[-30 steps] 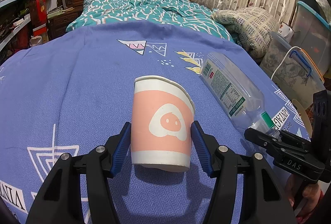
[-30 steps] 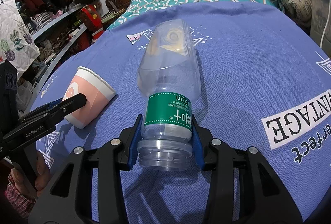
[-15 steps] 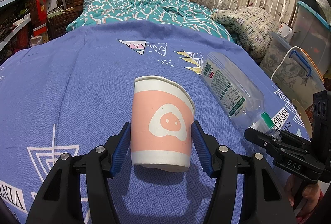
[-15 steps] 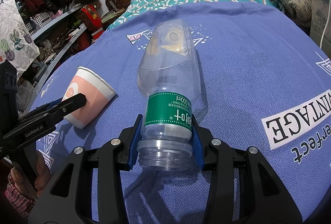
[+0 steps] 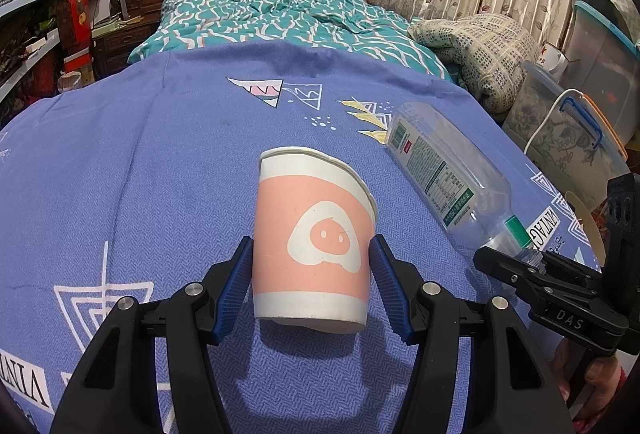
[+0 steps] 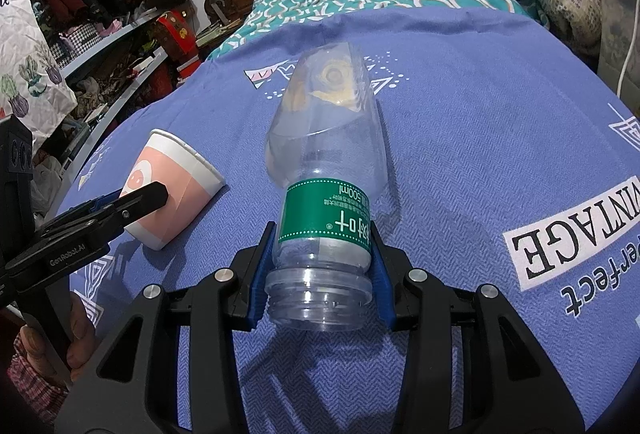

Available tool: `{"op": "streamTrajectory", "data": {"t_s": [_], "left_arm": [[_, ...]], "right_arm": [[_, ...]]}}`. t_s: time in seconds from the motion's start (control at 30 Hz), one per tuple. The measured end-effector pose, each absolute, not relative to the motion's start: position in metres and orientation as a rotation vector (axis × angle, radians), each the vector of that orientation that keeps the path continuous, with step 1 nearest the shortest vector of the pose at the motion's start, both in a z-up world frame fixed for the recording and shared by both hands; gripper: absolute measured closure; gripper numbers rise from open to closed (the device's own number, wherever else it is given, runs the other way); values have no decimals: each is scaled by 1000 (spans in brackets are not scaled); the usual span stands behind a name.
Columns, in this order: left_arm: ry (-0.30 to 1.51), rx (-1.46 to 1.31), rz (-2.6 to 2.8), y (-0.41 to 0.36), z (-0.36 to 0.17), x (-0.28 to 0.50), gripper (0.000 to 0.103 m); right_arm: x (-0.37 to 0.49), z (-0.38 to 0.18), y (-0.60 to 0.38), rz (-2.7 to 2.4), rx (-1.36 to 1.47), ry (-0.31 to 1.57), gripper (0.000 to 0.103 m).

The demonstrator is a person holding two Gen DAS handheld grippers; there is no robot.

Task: Collect trash
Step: 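Hold the pink cup in the left gripper while the right holds the bottle, then carry the cup and bottle to the beige bin with both grippers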

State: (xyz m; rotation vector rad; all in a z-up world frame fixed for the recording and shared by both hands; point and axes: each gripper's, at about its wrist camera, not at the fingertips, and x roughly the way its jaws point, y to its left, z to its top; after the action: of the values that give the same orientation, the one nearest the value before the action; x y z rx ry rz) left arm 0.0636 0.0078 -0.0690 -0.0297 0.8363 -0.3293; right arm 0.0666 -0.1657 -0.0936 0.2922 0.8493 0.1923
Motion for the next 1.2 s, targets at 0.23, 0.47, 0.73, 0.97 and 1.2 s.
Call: {"op": "streamTrajectory", "data": {"t_s": [0.23, 0.47, 0.73, 0.97, 1.2], "left_arm": [[812, -31, -352, 7, -65, 59, 49], [825, -56, -351, 11, -66, 62, 49], [829, -56, -351, 11, -66, 62, 49], [868, -80, -376, 9, -69, 68, 49], [896, -62, -451, -26, -64, 66, 49]], "right_arm": [[62, -85, -184, 191, 353, 807, 60], [61, -88, -198, 191, 395, 805, 60], [54, -88, -196, 199, 417, 803, 60], [39, -91, -224, 195, 563, 798, 60], [11, -78, -270, 105, 580, 733, 60]]}}
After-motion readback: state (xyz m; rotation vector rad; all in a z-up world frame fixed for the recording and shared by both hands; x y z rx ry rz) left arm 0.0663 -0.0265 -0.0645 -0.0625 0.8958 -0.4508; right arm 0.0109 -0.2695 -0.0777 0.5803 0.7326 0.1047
